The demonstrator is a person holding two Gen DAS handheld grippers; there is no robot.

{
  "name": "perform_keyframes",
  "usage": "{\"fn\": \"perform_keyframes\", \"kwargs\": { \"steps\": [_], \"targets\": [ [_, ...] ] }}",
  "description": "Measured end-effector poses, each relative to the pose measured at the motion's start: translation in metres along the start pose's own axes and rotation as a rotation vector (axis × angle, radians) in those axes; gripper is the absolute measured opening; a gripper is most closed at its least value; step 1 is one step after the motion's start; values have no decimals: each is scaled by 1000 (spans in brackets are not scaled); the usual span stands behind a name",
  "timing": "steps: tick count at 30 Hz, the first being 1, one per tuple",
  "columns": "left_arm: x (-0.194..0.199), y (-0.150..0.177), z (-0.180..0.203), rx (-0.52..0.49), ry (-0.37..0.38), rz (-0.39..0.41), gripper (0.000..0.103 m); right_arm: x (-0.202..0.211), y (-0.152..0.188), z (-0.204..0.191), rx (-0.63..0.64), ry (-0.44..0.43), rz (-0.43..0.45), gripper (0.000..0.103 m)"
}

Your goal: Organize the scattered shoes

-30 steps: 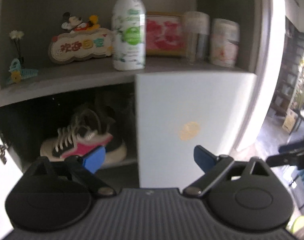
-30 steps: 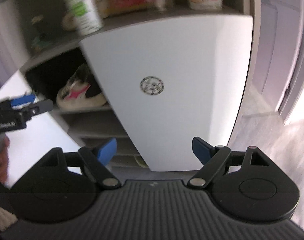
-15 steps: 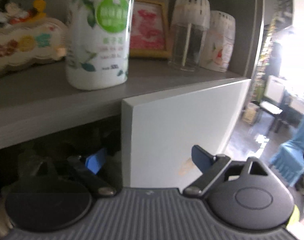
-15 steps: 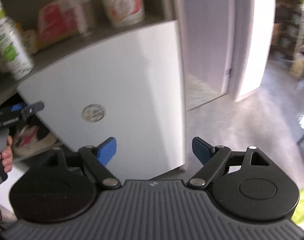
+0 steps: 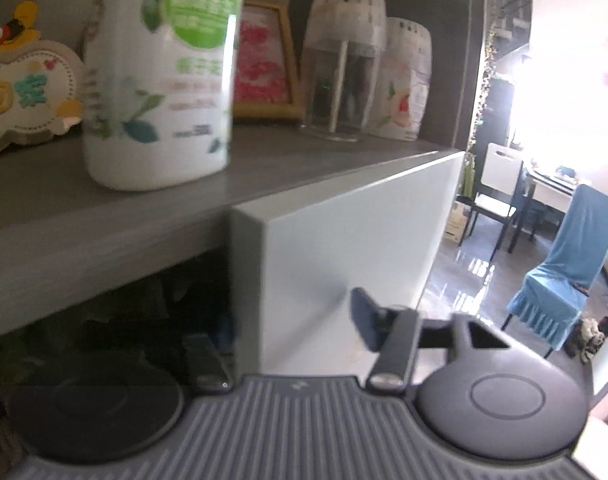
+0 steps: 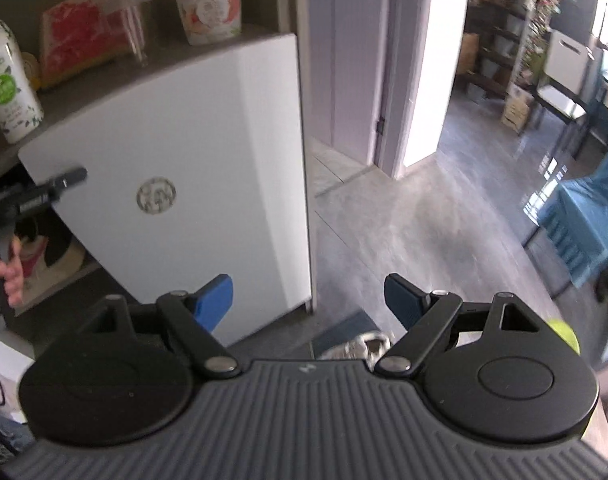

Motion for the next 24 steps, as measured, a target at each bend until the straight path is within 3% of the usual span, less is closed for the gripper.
{"fn": "perform_keyframes", "kwargs": {
  "steps": [7, 13, 19, 24],
  "targets": [
    [10, 3, 10, -101, 18, -21, 45, 26, 42, -1, -19, 32, -63, 85],
    [35, 9, 31, -144, 14, -20, 41, 38, 56, 11, -45, 58, -70, 85],
    [60, 14, 68, -142, 7, -29, 41, 38, 62, 25, -64, 51, -70, 85],
    [79, 24, 109, -222, 2, -45, 41, 45, 77, 45, -54, 12, -62, 85]
  ]
}}
Point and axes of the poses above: each gripper's, at about its wrist camera, not at the fingertips, and x roughly against the way its jaws point, z to its right, y to its underside, the point moved 7 cm from there along -x, roughly the way its jaws point, and after that the axes turned 1 degree about -z, right-handed, at the moved point
